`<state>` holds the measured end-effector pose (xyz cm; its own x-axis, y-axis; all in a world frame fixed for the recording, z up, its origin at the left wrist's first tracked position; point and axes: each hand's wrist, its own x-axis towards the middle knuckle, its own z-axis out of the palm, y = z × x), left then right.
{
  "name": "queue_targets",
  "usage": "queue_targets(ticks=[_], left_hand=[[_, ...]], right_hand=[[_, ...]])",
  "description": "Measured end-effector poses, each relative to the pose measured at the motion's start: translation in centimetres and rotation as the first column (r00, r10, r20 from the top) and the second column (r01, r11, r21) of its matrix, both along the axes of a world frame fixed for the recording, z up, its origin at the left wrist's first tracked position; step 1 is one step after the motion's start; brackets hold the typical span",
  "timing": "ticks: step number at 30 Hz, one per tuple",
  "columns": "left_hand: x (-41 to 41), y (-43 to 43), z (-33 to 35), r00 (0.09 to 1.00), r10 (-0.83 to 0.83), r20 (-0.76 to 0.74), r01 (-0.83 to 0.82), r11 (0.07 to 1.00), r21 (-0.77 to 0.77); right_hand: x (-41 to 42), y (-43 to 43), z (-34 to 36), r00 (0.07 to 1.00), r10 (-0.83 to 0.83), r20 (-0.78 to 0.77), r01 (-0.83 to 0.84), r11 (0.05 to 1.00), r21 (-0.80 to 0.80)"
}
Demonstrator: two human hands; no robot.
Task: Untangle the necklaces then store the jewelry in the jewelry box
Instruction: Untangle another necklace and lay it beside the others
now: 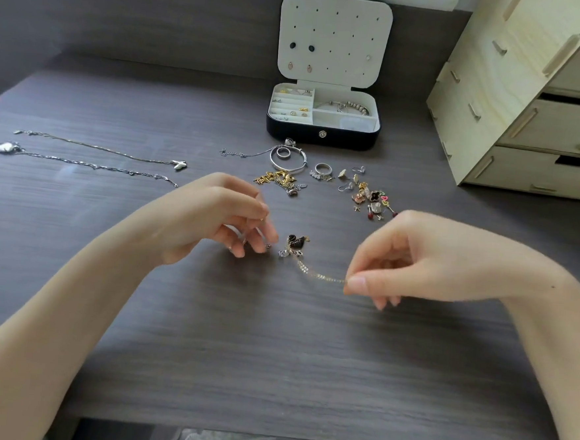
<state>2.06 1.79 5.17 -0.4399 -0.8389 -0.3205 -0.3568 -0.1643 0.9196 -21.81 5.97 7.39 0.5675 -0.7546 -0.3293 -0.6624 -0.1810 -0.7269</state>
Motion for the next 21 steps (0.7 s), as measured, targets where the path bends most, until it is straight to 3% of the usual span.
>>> queue_targets(ticks=[4,8,13,15,18,21], left_hand=[[0.6,0.8,0.3,0.961,-0.110,0.253,0.147,0.980,-0.132],[1.1,1.5,0.8,0.843,-0.252,0.475,0.390,0.894,-0.218],[1.0,2.5,1.9,0.699,-0.356,0.620,0.551,0.821,-0.150],[1.1,2.7,2.2,0.663,-0.393,0.637,0.576,0.812,-0.098],[1.2,2.8,2.6,0.635,-0.434,0.639,0.582,0.812,-0.027],[1.5,2.5,3.1,0.642,-0.395,0.657,0.570,0.819,-0.064]], right_hand=[[0.3,0.3,-0.7,0.992,0.077,-0.103,-0.094,0.980,-0.175],[1.6,0.6,-1.7,0.988,0.055,-0.147,-0.116,0.887,-0.447],[3.2,0.0,-3.2,0.975,-0.215,-0.048,0.121,0.704,-0.700],[3.7,-0.5,-3.9,0.964,-0.262,-0.036,0.157,0.676,-0.720],[4.6,-1.1,-4.4,0.963,-0.224,-0.150,0.076,0.759,-0.646],[5.0,-1.3,-4.6,0.963,-0.177,-0.203,0.020,0.798,-0.603]])
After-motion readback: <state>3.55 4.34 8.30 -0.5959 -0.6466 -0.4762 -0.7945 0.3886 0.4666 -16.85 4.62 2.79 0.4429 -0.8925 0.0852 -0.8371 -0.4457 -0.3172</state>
